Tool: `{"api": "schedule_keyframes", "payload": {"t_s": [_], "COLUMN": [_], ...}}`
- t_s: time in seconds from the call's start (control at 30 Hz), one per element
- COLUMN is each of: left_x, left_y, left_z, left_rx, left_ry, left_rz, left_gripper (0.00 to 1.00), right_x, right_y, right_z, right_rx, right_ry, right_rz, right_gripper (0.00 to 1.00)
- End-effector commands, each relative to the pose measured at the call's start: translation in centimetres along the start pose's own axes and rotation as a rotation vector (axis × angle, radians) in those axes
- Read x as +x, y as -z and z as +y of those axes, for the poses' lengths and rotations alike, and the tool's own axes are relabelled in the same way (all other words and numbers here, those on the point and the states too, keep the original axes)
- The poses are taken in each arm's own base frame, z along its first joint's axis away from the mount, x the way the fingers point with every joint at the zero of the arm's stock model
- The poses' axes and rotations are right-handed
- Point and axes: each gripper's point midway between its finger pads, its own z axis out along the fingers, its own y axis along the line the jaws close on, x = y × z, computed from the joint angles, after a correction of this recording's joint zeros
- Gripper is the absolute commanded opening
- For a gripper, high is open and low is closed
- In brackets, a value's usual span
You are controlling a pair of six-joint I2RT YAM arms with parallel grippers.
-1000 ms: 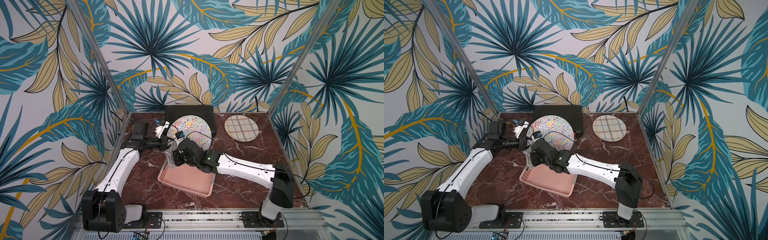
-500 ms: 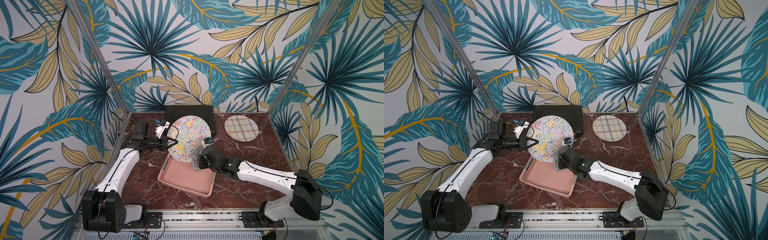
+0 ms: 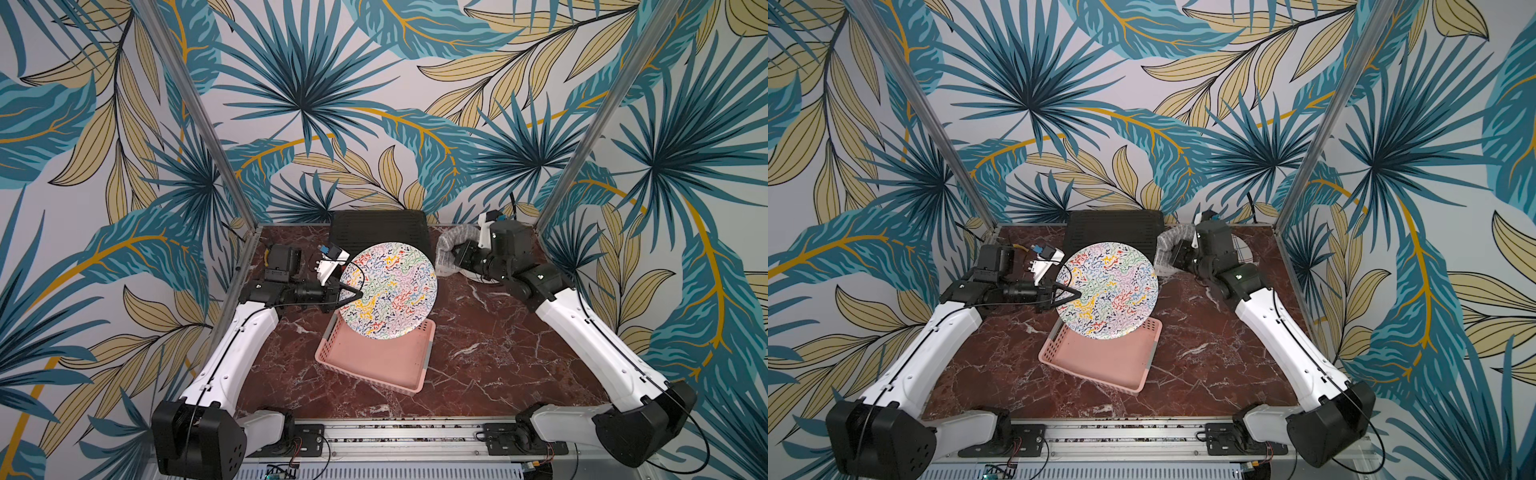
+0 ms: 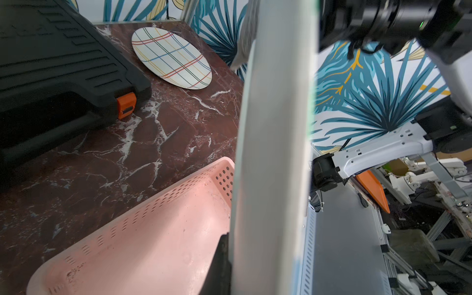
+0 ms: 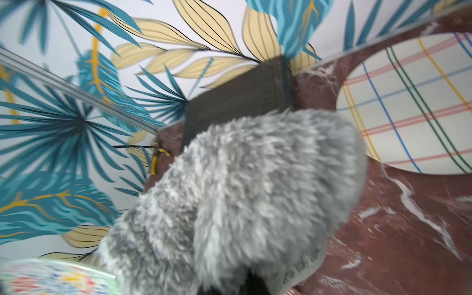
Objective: Wipe the wet plate dry
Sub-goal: Wipe the plate with towel.
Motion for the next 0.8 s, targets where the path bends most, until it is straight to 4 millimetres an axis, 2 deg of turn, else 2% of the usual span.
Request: {"api": "schedule_keyframes", "payload": {"t_s": [0.0,0.13,0.2,0.23,0.33,0.5,0.77], "left_x": [-0.2,0.8,1.2,1.4,1.7,1.6,0.8], "left_y": [0.4,-0.2,-0.7,-1.0,-1.6,-2.4,-2.9], "left_z": [-2.8,-4.2,-4.6,-4.8,-5.0,-5.1,-4.7], "left_rx": [0.028,0.044,0.048,0.054,0.064,0.070,0.043], "left_ry": [-0.156,-0.241,-0.270,-0.285,-0.303,-0.319,-0.356], "left_rz": [0.030,0.100,0.123,0.137,0.169,0.194,0.199], "left_gripper": [0.00,0.00,0.00,0.00,0.00,0.00,0.00], "right_x": [1.6,1.2,2.5,3.7,6.7,11.0,16.0], "right_y": [-0.5,-2.6,-4.3,-5.1,-5.7,-5.0,-2.6], "right_z": [2.5,6.5,8.2,9.5,12.4,15.2,16.0], "right_rx": [-0.111,-0.264,-0.332,-0.371,-0.454,-0.561,-0.598], "right_ry": [-0.017,-0.075,-0.101,-0.094,-0.054,0.000,0.079], "right_rz": [0.178,0.291,0.384,0.453,0.602,0.776,0.974], "right_gripper": [0.00,0.00,0.00,0.00,0.00,0.00,0.00]}}
